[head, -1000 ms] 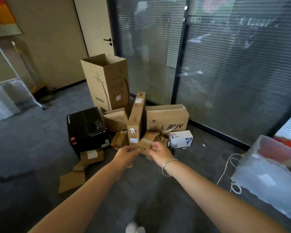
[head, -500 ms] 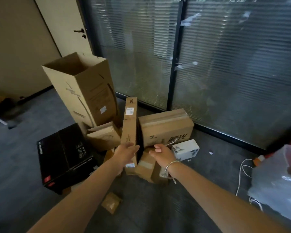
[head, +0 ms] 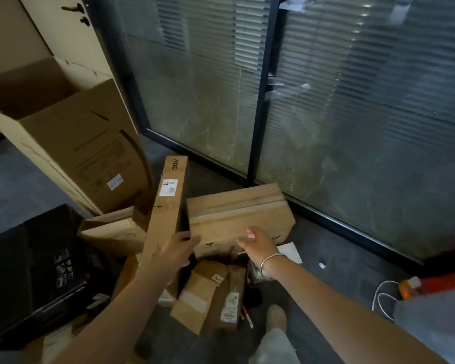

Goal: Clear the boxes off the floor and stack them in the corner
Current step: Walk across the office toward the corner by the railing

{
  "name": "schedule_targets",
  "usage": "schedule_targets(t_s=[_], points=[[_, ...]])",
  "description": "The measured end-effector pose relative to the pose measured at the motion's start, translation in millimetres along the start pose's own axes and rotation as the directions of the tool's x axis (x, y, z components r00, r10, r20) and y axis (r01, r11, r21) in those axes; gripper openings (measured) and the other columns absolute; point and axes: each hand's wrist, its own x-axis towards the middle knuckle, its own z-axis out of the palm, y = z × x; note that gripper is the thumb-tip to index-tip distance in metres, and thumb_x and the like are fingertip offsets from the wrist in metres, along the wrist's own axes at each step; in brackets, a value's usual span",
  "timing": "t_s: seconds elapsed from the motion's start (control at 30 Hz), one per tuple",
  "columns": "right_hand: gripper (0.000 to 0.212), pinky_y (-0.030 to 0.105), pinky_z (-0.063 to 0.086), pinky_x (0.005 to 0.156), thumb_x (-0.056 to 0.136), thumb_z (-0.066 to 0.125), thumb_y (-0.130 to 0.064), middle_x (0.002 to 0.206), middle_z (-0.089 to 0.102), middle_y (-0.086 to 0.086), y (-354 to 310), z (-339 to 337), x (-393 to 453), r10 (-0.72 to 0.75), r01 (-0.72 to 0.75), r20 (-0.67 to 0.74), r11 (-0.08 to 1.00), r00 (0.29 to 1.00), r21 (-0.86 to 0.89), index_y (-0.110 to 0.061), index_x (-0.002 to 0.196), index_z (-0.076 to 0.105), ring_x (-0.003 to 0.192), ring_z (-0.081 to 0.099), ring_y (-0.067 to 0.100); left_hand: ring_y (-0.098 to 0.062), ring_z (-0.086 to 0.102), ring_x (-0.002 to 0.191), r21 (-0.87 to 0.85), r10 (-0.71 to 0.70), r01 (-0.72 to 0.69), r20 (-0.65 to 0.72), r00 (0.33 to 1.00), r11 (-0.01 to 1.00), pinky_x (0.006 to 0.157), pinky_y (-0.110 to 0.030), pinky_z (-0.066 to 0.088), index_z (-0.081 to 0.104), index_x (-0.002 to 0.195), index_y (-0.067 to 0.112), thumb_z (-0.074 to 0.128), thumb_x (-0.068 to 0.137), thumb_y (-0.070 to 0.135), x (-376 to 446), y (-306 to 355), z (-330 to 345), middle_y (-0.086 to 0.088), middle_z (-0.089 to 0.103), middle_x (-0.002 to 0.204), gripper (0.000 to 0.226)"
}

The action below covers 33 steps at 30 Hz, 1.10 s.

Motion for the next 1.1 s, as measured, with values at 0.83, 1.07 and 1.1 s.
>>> schedule_targets(t_s=[0.83,1.07,1.1], points=[[0.067,0.031,0.029,0.113,0.092,0.052,-0.049,0.15,0.037,0.002,157,-53,398,-0.084,0.114,0.078,0.817,0.993,-0.565,-0.015,0.147,0.032,0.139,0.033,0.019,-0.032,0.04,0.132,0.564,-0.018,0.167,-0.26,0.965,0.809,0.107,-0.044,0.039,0.033,0.147,0.015,0.059,0.093,0.041,358,-33,127,-0.009,0.032,0.151,0.066],[0.072,0.038,0.034,0.111,0.091,0.054,-0.049,0.149,0.033,0.007,142,-23,470,-0.279,0.298,0.141,0.67,0.95,-0.68,-0.012,0.146,0.028,0.136,0.034,0.023,-0.02,0.057,0.057,-0.117,-0.567,0.556,-0.088,0.819,0.823,0.057,-0.03,0.051,0.062,0.087,0.002,0.077,0.069,0.053,357,-78,199,-0.008,0.062,0.067,0.057],[0.075,0.041,0.032,0.112,0.09,0.054,-0.051,0.152,0.028,0.007,136,-17,485,-0.28,0.3,0.145,0.659,0.949,-0.689,-0.012,0.148,0.025,0.139,0.03,0.024,-0.022,0.058,0.052,-0.222,-0.641,0.635,0.054,0.765,0.74,0.053,-0.029,0.048,0.063,0.079,0.001,0.079,0.061,0.056,354,-85,212,-0.009,0.062,0.062,0.06]])
